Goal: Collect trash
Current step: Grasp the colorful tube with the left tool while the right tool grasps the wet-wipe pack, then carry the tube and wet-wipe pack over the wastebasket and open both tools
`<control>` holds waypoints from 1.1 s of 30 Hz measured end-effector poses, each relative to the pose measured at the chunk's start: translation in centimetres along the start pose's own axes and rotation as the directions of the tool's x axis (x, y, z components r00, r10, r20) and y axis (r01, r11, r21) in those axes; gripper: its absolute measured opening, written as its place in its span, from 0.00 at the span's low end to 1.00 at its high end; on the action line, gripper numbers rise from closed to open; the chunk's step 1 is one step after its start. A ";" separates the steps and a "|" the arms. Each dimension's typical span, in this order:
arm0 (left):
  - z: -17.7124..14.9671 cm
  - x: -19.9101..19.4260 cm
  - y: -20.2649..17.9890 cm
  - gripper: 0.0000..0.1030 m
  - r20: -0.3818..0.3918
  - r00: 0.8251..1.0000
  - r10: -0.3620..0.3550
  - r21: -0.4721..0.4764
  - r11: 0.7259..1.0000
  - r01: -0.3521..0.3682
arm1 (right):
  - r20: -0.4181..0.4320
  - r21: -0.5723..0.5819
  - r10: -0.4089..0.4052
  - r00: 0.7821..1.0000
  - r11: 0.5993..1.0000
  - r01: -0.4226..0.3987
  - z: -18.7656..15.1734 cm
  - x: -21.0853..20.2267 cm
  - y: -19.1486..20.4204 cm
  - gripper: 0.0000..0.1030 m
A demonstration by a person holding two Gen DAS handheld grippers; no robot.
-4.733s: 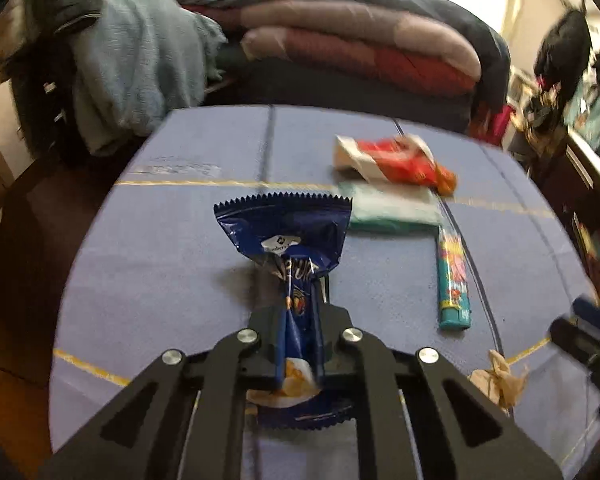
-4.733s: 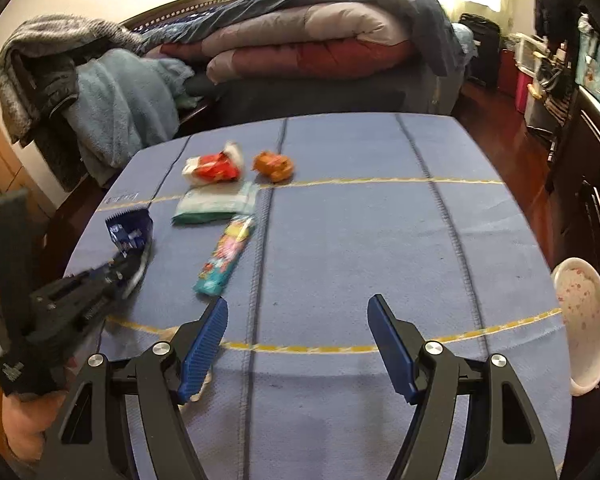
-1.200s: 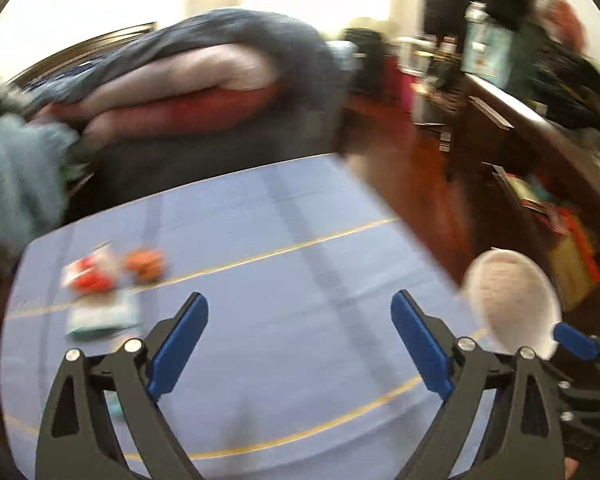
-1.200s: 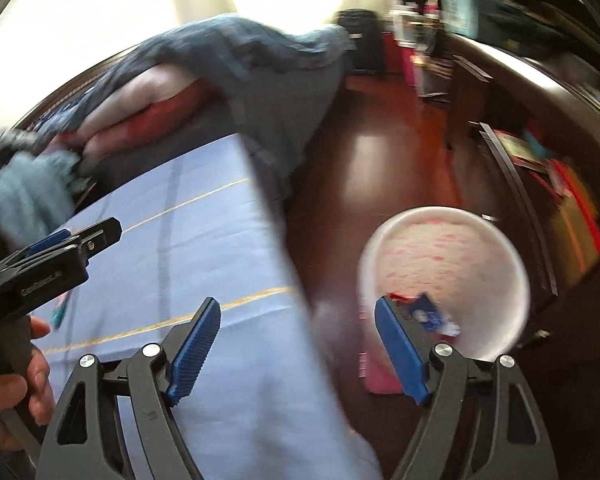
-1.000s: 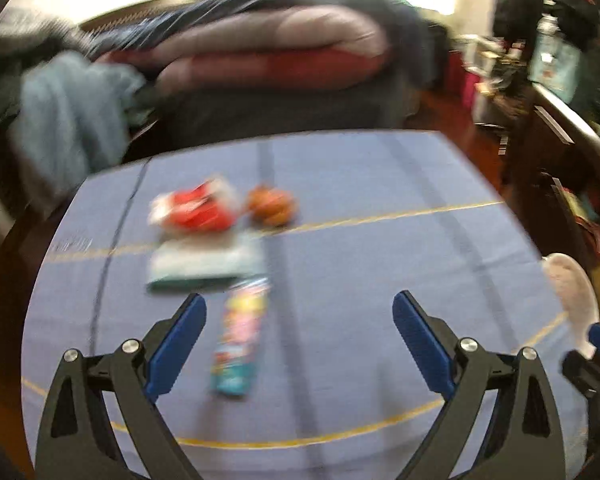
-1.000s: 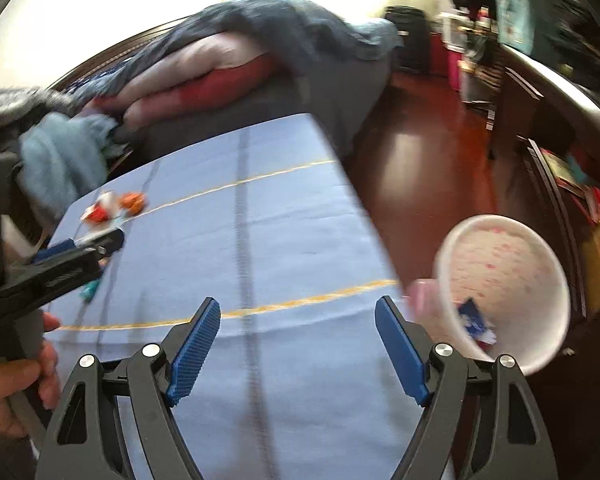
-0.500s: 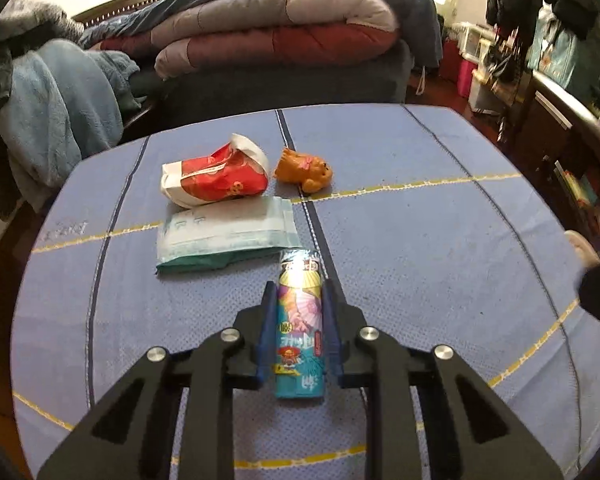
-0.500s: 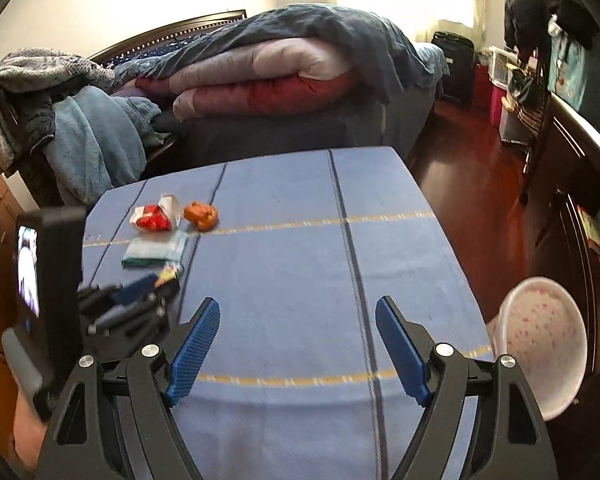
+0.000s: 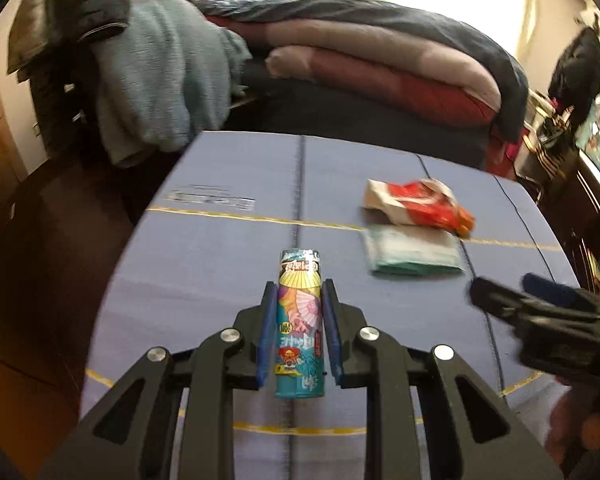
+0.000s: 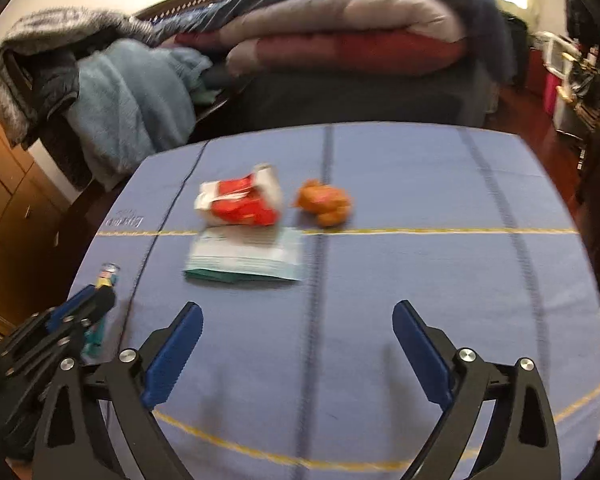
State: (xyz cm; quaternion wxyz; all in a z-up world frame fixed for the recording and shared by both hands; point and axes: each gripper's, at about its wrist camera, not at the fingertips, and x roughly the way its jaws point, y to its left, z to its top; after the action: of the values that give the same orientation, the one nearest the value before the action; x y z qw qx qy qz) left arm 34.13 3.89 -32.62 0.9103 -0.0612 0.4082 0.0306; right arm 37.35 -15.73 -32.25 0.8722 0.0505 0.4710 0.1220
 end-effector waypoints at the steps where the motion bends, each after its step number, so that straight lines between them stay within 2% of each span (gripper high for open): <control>1: 0.0 -0.1 0.3 0.23 0.001 1.000 -0.002 -0.006 1.000 0.002 | -0.005 -0.008 -0.006 1.000 1.000 0.006 0.1 0.5 0.6 0.96; 8: 0.0 -0.2 1.8 0.23 0.010 1.000 -0.024 -0.037 0.999 0.024 | -0.028 -0.024 -0.053 0.998 0.998 0.052 1.6 4.4 4.5 0.96; 13: -0.1 0.0 2.1 0.22 0.010 0.999 -0.036 -0.042 0.998 0.037 | -0.027 -0.052 -0.134 0.991 0.990 0.132 2.1 5.5 5.6 0.96; 17: -0.1 0.1 1.9 0.23 0.009 0.999 -0.040 -0.041 0.998 0.041 | -0.007 -0.078 -0.165 0.986 0.983 0.164 1.7 5.3 5.7 0.87; 19: -0.1 0.0 1.9 0.23 0.008 0.999 -0.042 -0.039 0.998 0.042 | -0.004 -0.084 -0.160 0.987 0.984 0.159 1.6 5.0 5.4 0.82; 24: -0.1 -0.5 1.2 0.23 0.015 0.999 -0.041 -0.028 0.999 0.041 | -0.015 -0.074 -0.125 0.992 0.990 0.123 0.7 3.4 3.8 0.81; 33: -0.1 -3.4 -3.3 0.23 0.044 0.996 -0.082 0.043 0.996 0.081 | 0.046 0.004 -0.109 0.993 0.994 0.109 -2.3 -3.6 -1.7 0.81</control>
State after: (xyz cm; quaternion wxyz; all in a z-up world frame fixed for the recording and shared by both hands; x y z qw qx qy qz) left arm 32.11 0.61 -29.91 0.9210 -0.0581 0.3849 -0.0137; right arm 33.80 -18.41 -31.01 0.8881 0.0281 0.4530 0.0728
